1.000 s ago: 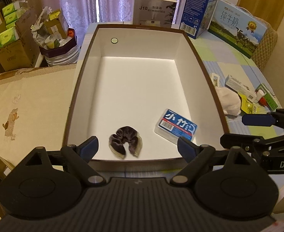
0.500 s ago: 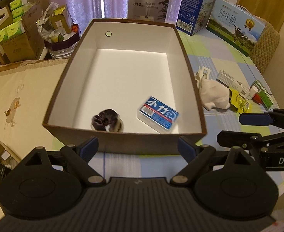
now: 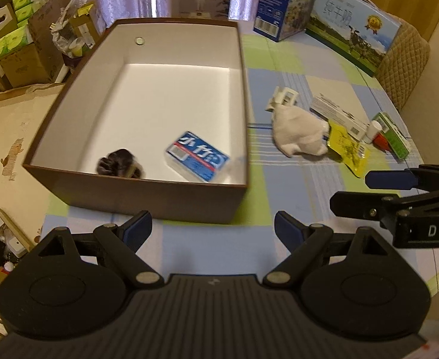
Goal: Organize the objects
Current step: 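Withdraw both tools from the box toward the remaining items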
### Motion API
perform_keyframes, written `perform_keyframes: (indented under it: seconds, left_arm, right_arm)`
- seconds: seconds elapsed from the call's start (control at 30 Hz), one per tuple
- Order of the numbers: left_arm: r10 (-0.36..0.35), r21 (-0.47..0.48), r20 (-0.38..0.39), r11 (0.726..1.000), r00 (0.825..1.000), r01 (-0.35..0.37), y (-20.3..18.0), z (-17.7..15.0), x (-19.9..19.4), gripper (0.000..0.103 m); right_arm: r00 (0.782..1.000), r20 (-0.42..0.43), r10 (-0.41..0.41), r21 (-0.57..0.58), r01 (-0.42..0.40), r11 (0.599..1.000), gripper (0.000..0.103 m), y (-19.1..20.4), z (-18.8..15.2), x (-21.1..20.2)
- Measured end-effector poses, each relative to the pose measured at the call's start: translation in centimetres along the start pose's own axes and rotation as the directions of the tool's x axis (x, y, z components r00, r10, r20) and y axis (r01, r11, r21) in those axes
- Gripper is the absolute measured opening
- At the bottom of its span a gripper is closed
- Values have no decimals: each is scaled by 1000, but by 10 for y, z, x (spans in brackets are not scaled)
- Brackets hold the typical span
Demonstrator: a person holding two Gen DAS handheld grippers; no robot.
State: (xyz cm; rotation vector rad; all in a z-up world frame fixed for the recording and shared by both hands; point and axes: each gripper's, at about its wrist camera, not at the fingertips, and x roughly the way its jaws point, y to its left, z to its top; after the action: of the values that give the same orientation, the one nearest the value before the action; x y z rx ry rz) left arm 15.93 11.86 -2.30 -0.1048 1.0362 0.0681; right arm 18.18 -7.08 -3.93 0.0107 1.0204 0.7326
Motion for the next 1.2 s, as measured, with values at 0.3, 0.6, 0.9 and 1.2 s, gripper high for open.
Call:
perform_keyframes:
  seconds: [0.3, 0.6, 0.9, 1.2]
  left_arm:
    - [-9, 33, -16, 999, 1000, 9, -47, -1, 8, 87]
    - [-38, 82, -40, 996, 998, 41, -94, 3, 28, 87]
    - [-55, 107, -72, 992, 996, 63, -125, 13, 56, 88]
    - [-36, 105, -64, 994, 997, 42, -135, 34, 92, 87]
  right_arm:
    - [1000, 20, -11, 109, 9, 994, 84, -50, -13, -28]
    - [990, 63, -125, 138, 115, 984, 85, -97, -30, -57]
    - [974, 24, -225, 188, 217, 958, 85, -144, -42, -70]
    - [971, 18, -237, 286, 223, 932, 84, -186, -45, -77]
